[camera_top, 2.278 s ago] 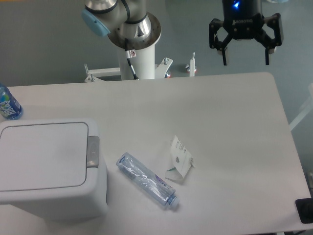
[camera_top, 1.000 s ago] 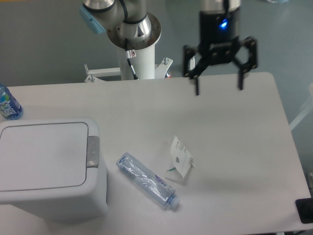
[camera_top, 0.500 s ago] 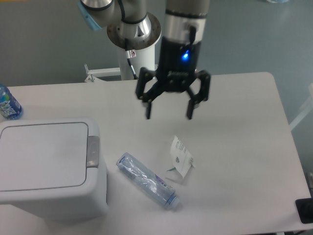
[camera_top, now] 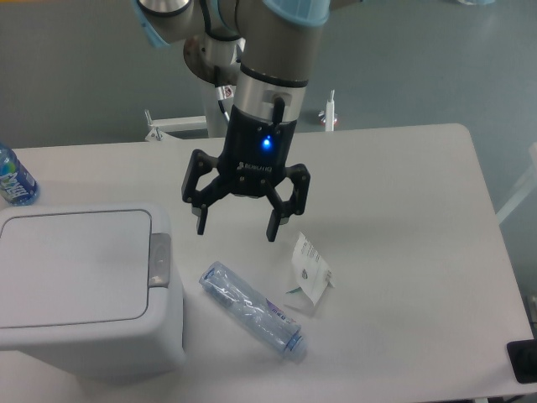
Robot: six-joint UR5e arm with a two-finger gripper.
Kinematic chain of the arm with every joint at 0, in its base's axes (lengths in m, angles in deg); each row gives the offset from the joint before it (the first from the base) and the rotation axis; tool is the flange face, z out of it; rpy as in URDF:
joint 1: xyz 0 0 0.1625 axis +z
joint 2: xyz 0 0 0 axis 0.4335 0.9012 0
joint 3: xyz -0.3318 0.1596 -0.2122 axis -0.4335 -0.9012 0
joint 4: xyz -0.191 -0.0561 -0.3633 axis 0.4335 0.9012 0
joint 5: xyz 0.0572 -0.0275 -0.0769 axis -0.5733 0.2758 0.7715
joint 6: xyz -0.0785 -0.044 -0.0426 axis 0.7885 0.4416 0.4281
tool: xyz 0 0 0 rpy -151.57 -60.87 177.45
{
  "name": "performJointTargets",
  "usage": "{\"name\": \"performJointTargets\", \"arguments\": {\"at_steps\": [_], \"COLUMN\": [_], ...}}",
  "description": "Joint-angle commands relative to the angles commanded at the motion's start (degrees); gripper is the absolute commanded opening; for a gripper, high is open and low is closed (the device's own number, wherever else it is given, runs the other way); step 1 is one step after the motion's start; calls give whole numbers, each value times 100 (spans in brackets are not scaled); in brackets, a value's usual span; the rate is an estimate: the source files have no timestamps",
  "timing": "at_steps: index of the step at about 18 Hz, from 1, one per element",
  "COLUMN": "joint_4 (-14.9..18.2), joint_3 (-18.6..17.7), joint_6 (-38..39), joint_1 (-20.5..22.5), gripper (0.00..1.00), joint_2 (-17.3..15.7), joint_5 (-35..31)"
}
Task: Open the trash can
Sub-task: 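Move the open gripper down toward the grey latch of the trash can lid, then press the gripper finger on the grey latch to pop the lid open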
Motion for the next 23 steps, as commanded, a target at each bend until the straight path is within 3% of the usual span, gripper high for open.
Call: {"name": "performJointTargets", "arguments": {"at_steps": [23], "joint_4": [-150], "joint_3": [-18], "joint_6": [211], "joint_1": [-299], "gripper": [100], "joint_2": [264], "joint_5": [-35]}}
